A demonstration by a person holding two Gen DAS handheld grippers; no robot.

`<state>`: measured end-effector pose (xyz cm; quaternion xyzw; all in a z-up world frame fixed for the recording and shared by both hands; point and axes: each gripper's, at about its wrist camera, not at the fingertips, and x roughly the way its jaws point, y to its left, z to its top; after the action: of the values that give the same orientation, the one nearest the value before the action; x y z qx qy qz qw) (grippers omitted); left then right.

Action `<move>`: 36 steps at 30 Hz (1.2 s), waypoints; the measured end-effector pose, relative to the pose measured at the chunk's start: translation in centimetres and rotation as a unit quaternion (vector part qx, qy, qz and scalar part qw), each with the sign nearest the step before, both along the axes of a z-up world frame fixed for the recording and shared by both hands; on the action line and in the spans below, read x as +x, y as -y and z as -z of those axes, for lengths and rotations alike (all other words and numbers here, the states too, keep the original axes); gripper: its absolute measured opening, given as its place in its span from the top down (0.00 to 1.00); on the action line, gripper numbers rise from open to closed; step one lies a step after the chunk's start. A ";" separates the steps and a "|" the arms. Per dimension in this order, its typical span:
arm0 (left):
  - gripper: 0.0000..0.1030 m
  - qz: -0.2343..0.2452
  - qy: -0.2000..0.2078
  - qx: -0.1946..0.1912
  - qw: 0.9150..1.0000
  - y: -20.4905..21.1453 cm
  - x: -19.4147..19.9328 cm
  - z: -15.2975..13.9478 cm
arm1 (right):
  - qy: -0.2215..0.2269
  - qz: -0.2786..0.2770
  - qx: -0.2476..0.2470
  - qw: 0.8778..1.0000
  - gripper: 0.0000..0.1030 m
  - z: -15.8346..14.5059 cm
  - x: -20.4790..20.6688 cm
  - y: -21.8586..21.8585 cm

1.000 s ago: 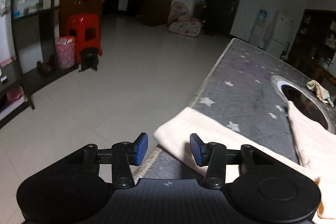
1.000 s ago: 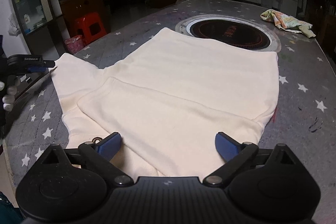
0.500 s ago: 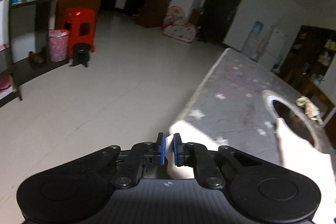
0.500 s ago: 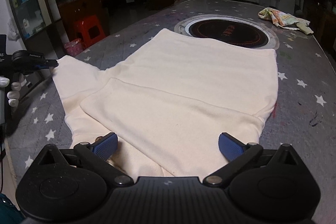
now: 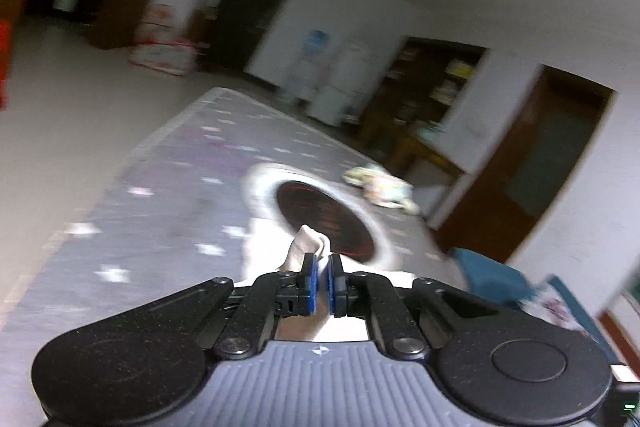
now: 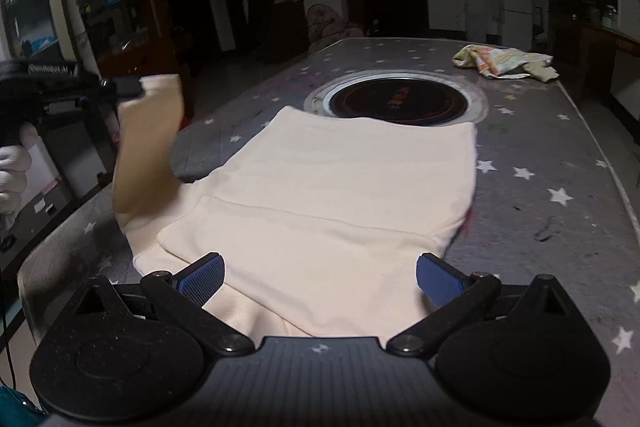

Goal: Fold clothes

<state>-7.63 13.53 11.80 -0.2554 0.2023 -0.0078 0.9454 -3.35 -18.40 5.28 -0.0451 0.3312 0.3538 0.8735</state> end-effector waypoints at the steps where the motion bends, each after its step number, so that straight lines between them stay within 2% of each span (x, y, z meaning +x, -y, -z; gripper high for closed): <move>1: 0.94 0.018 0.005 -0.002 1.000 1.1 0.4 -0.4 | 0.000 0.005 0.002 1.000 0.00 0.0 0.0 0.4; 6: 0.94 0.089 0.004 0.011 0.996 6.6 2.6 -0.6 | 0.000 0.027 0.014 1.000 0.00 0.0 -0.1 2.2; 13: 0.93 0.149 -0.038 0.026 0.988 10.8 3.9 2.2 | 0.004 0.048 0.018 0.999 0.00 0.1 -0.2 3.9; 15: 0.90 0.164 -0.046 0.032 0.985 11.5 4.0 3.1 | 0.006 0.052 0.018 0.998 0.00 0.0 -0.1 4.0; 17: 0.79 0.178 -0.056 0.035 0.982 11.9 4.0 3.7 | 0.009 0.056 0.017 0.998 0.00 0.0 0.0 4.1; 18: 0.77 0.181 -0.059 0.038 0.981 12.0 3.8 4.0 | 0.010 0.058 0.016 0.998 0.00 -0.1 0.0 4.1; 21: 0.66 0.187 -0.064 0.042 0.979 11.1 3.5 4.6 | 0.015 0.055 0.014 0.998 0.00 -0.2 0.3 3.8; 26: 0.66 0.166 -0.063 0.050 0.983 8.3 2.7 5.1 | 0.023 0.041 0.009 0.999 0.00 -0.6 0.8 2.3; 36: 0.66 0.103 -0.105 0.046 0.988 2.7 3.0 7.7 | 0.014 -0.027 0.000 1.000 0.00 0.0 1.5 -2.9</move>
<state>-4.66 10.82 4.14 -0.1890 0.3259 -0.0693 0.9237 -1.80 -15.55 5.27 -0.0588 0.3171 0.3770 0.8683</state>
